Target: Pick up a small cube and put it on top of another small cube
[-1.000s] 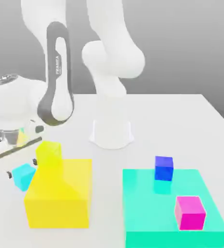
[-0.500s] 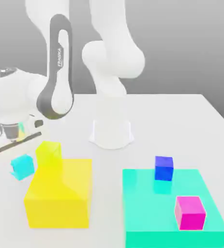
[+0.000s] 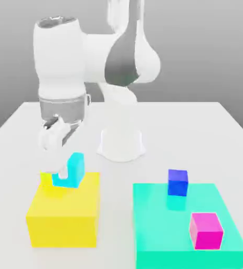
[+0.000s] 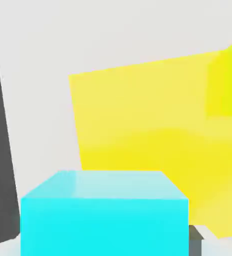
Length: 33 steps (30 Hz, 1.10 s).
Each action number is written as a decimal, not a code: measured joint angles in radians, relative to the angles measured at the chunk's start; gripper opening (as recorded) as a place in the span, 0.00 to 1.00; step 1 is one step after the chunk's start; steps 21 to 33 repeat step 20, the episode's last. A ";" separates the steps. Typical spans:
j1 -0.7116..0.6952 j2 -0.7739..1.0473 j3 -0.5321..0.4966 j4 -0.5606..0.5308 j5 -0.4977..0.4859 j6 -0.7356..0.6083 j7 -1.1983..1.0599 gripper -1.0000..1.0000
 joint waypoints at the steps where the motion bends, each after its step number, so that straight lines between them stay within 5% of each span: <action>1: 0.036 -0.024 0.023 -0.004 0.016 -0.018 0.002 0.00; 10: 0.293 -0.178 0.217 -0.067 0.130 -0.141 0.094 0.00; 16: 0.262 -0.024 0.272 -0.130 0.117 0.052 0.150 0.00; 17: 0.259 -0.004 0.278 -0.136 0.115 0.078 0.153 1.00; 33: 0.259 -0.004 0.278 -0.136 0.115 0.078 0.153 1.00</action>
